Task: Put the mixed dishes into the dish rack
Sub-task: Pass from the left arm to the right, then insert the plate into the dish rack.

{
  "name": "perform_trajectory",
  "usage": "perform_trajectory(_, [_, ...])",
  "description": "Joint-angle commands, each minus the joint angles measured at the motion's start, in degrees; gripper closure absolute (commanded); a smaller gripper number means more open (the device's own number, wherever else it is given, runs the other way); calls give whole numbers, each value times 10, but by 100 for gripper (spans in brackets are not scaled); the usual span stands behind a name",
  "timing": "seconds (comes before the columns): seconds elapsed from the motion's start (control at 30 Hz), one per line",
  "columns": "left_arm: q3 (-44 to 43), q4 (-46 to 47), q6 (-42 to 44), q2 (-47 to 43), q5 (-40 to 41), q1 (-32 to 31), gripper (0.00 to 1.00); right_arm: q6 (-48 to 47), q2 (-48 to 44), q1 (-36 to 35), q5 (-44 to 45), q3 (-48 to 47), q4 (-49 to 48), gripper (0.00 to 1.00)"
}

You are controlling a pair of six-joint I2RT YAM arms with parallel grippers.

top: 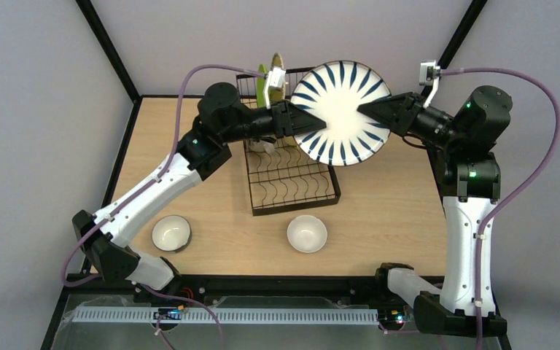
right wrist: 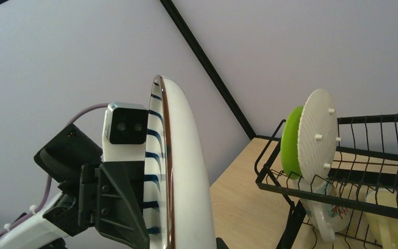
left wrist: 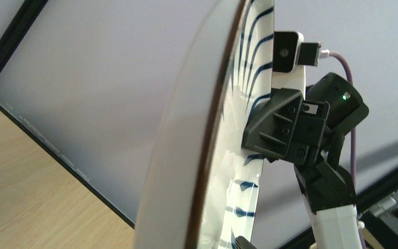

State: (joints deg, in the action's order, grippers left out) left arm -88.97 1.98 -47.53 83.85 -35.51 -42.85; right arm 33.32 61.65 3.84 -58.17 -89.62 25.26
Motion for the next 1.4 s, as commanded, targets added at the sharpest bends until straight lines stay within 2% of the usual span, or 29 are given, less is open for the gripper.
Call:
perform_trajectory(0.0, [8, -3, 0, -39, 51, 1, 28, -4, -5, -4, 14, -6, -10, 100])
perform_trajectory(0.3, [41, -44, -5, -68, 107, 15, 15, 17, -8, -4, 26, -26, -36, 100])
perform_trajectory(0.5, [66, -96, -9, -97, 197, 42, 2, 24, -2, -4, 38, -34, -52, 100])
perform_trajectory(0.93, [129, -157, -43, -150, 321, 131, 1, -3, 60, -4, 83, -92, -83, 100])
perform_trajectory(1.07, [139, -177, -32, -166, 335, 145, 1, -20, 119, -4, 103, -128, -88, 100])
perform_trajectory(1.37, [179, -197, -5, -194, 354, 151, 1, -108, 286, -36, 189, -289, -41, 100])
